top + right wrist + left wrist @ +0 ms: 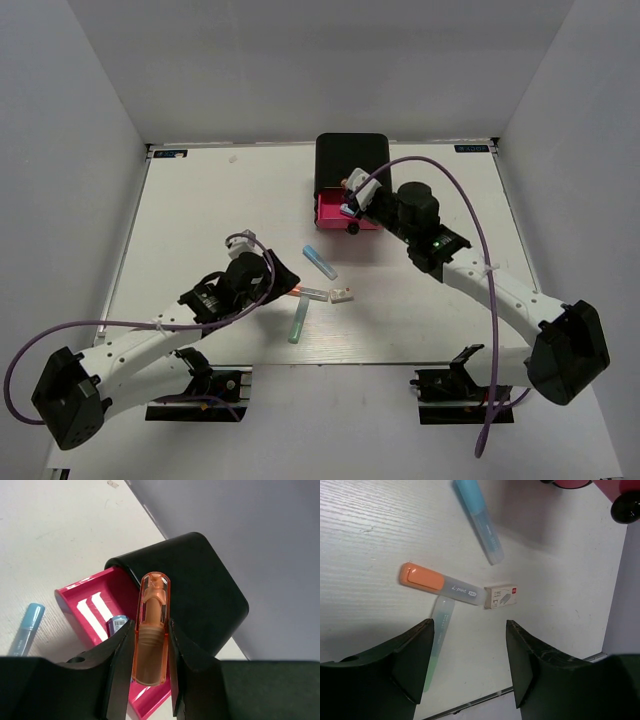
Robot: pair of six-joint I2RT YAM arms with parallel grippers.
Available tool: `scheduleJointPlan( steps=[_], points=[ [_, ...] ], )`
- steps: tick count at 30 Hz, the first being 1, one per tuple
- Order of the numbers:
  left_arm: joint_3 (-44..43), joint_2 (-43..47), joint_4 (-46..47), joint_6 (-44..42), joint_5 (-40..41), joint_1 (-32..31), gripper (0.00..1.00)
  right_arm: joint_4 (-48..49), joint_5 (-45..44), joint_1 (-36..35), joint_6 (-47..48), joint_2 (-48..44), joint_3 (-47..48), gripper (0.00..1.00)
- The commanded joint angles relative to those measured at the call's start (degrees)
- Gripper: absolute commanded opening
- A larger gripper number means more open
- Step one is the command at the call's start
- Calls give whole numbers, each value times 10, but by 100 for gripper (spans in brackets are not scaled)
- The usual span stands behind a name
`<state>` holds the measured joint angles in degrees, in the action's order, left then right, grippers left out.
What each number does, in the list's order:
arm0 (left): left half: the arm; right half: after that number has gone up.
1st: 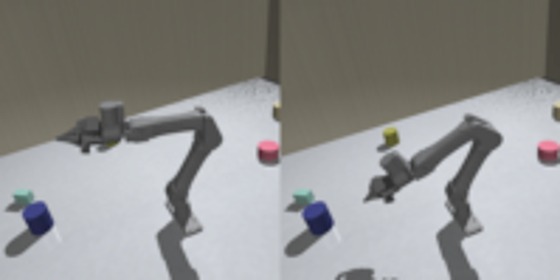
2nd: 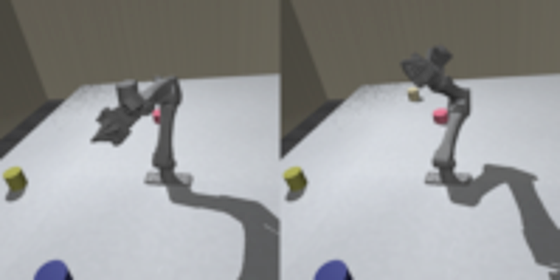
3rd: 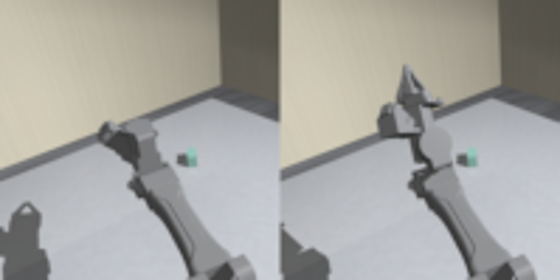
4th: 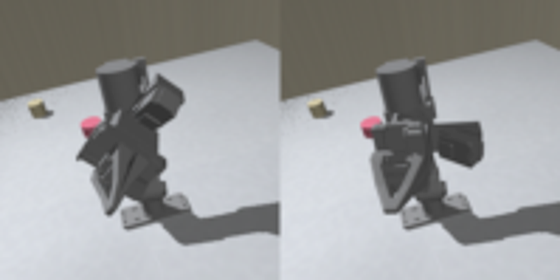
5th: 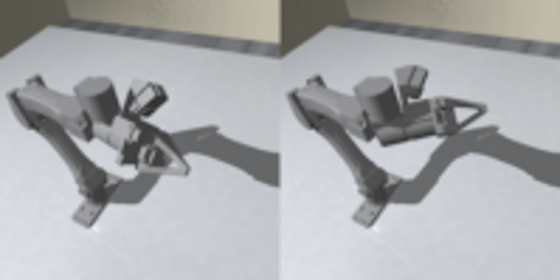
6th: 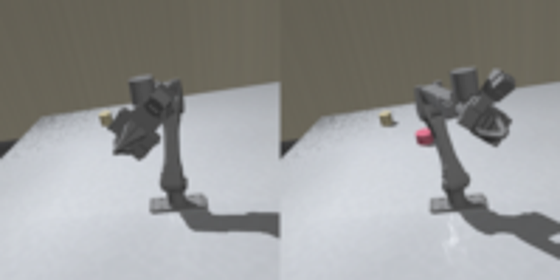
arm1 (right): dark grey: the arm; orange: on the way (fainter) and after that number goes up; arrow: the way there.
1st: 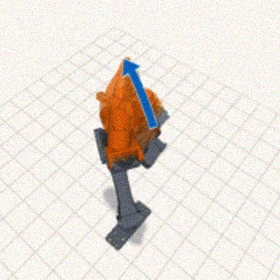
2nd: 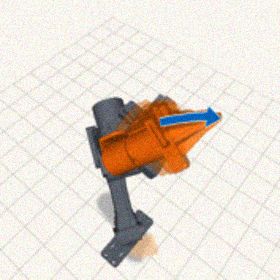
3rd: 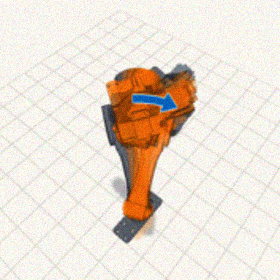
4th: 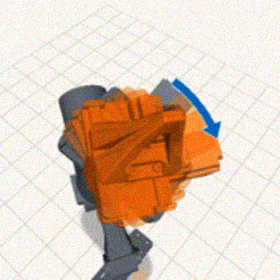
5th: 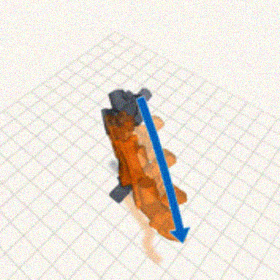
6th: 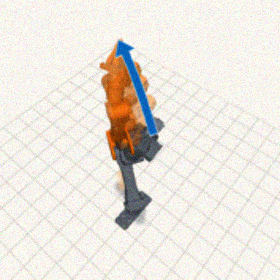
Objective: Sort the stationery into containers
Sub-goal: Place the stationery into the container, then close the drawer
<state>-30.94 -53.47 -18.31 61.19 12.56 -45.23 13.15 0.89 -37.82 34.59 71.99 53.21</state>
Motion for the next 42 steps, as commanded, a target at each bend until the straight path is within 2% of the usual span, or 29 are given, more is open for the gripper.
scheduleJointPlan(
  steps=[1,10,11,14,17,23,25,26,27,28,32,34,35,42],
  points=[
    [-30,-6,42,-27,-12,-2,69,-17,53,24,-19,19,40,5],
    [-68,-54,91,-75,-28,-2,69,-102,129,70,-50,72,88,27],
    [-75,-65,99,-75,-28,-2,69,-104,137,71,-50,74,92,34],
    [-90,-82,113,-89,-33,-2,69,-126,140,78,-47,87,102,46],
    [-109,-110,123,-99,-39,-2,69,-128,145,89,-50,93,109,54],
    [-128,-167,162,-111,-51,-2,68,-131,152,104,-67,90,126,57],
    [-134,-183,189,-111,-57,-2,66,-131,157,110,-74,76,129,47],
    [-140,-202,201,-111,-65,-2,62,-131,160,114,-89,57,130,37],
    [-140,-214,211,-111,-71,-2,60,-131,161,117,-96,51,128,8],
    [-152,-226,228,-111,-77,-2,55,-131,156,122,-119,29,122,0],
    [-192,-292,239,-117,-89,-2,48,-157,161,137,-158,0,102,0],
    [-217,-326,239,-122,-89,-2,48,-182,157,147,-188,-24,86,0],
    [-237,-344,245,-122,-89,-2,48,-178,161,156,-197,-58,45,0],
    [-280,-393,237,-116,-83,3,48,-178,159,177,-204,-119,-18,0]
  ],
)
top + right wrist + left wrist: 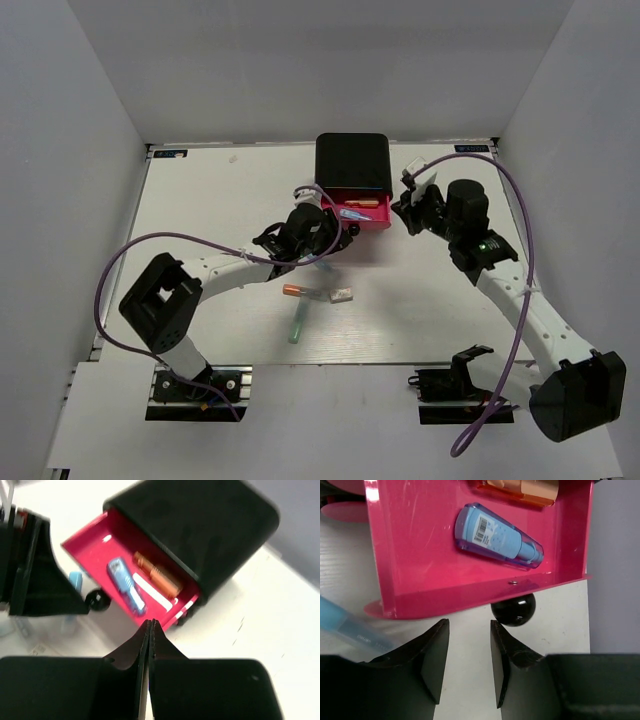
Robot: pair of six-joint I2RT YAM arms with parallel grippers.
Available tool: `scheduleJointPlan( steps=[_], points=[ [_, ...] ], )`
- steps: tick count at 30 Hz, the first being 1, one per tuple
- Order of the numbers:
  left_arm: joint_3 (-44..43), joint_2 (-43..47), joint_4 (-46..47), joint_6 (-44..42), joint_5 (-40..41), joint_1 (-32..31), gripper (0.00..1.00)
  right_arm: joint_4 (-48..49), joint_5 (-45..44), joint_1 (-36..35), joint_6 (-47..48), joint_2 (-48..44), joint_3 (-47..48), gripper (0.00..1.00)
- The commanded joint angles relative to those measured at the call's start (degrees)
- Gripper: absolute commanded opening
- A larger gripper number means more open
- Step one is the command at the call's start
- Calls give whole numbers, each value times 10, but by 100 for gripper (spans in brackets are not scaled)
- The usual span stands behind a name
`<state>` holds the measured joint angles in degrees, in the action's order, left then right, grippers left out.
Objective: Sort the stationery into containers
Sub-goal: Close the drawer
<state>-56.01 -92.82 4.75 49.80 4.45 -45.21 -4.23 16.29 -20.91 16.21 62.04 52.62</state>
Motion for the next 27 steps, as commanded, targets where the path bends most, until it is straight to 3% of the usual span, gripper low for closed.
scheduleJointPlan(
  steps=[1,27],
  points=[
    [-30,-7,6,3,6,3,48,-5,6,14,-21,-23,-16,0],
    [-185,-90,-104,78,121,8,55,-22,44,74,-21,-49,-52,0]
  ],
)
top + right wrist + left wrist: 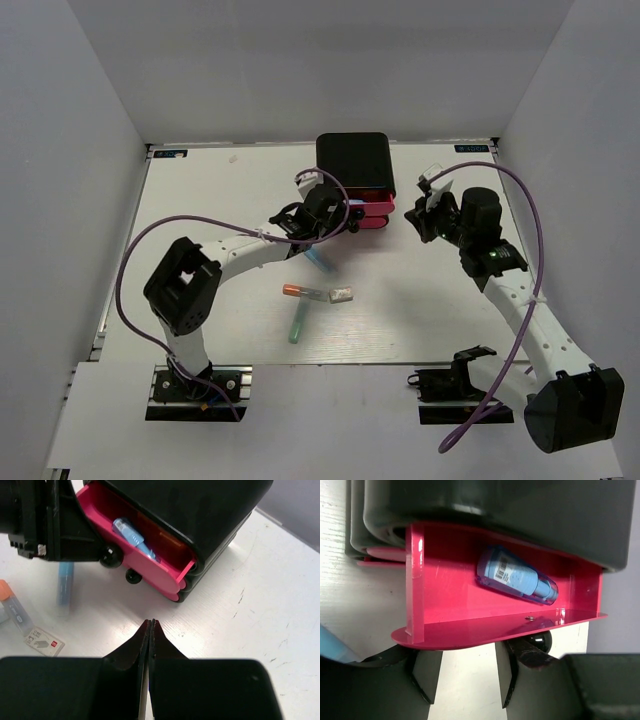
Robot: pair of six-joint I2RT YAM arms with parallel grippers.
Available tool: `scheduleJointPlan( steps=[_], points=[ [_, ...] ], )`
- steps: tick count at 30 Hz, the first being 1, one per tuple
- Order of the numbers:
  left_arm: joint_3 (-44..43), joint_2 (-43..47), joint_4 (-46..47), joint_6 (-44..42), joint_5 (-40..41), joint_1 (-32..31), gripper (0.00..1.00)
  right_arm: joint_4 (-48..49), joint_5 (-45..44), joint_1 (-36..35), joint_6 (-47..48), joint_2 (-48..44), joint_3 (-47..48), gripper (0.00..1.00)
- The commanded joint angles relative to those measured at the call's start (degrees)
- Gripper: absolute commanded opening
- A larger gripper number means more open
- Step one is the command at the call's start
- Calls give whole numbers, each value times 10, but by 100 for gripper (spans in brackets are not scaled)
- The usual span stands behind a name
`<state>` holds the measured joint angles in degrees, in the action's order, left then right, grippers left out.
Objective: Sort the stationery into containers
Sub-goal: Close the drawer
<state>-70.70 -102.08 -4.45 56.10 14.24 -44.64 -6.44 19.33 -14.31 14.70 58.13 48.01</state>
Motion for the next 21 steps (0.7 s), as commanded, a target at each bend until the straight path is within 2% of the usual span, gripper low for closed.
scheduleJointPlan(
  steps=[1,8,21],
  points=[
    [-44,-4,-19,21,28,3,55,-2,13,6,-6,-11,-7,1],
    [-99,-29,-52,40,46,8,59,-9,16,14,-11,-21,-17,8],
    [-110,-35,-72,87,68,18,65,-14,25,19,-13,-29,-34,8]
  ],
)
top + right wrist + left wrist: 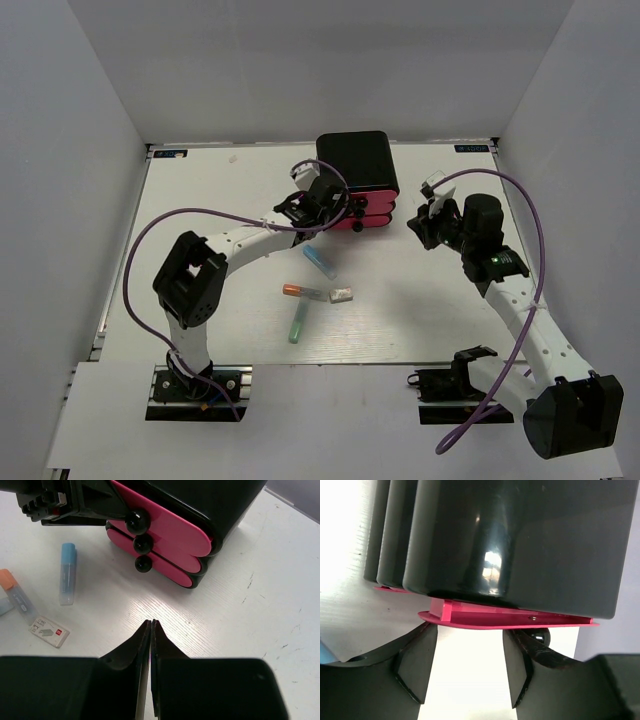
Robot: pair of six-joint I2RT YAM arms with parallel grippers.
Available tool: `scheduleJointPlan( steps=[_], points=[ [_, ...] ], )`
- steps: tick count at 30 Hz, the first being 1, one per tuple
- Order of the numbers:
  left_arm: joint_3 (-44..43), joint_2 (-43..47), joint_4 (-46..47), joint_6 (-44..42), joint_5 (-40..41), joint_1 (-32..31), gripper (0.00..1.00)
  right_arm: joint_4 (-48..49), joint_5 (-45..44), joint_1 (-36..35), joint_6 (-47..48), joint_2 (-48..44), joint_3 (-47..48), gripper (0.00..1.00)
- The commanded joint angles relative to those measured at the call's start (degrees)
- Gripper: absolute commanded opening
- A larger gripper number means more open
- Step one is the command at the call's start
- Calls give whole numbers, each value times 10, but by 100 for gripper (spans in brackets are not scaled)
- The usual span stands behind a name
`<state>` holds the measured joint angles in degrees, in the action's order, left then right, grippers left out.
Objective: Sort the stationery into containers
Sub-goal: Close the drawer
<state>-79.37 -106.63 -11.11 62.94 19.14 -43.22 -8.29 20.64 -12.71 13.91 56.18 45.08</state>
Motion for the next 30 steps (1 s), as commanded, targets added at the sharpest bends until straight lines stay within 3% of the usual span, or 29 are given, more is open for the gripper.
scheduleJointPlan(
  steps=[1,6,10,11,15,20,27,30],
  points=[
    [-23,11,-10,24,20,4,66,5,12,5,-6,-11,-5,8],
    [-35,6,-24,36,25,15,68,4,13,4,-3,-12,-10,17],
    [-46,5,-38,47,25,15,69,-1,23,5,-3,-15,-13,43],
    [-46,0,-38,47,25,20,69,-2,25,4,-2,-16,-14,57],
    [-46,0,-38,47,25,20,71,-16,46,4,13,-16,-17,90],
    [-18,23,-33,47,13,20,69,-31,79,4,9,-11,-27,90],
    [48,98,-19,-30,-16,9,63,1,132,-6,-32,0,-67,53],
    [83,151,-24,-44,-16,9,62,26,141,-13,-71,23,-80,47]
  ],
)
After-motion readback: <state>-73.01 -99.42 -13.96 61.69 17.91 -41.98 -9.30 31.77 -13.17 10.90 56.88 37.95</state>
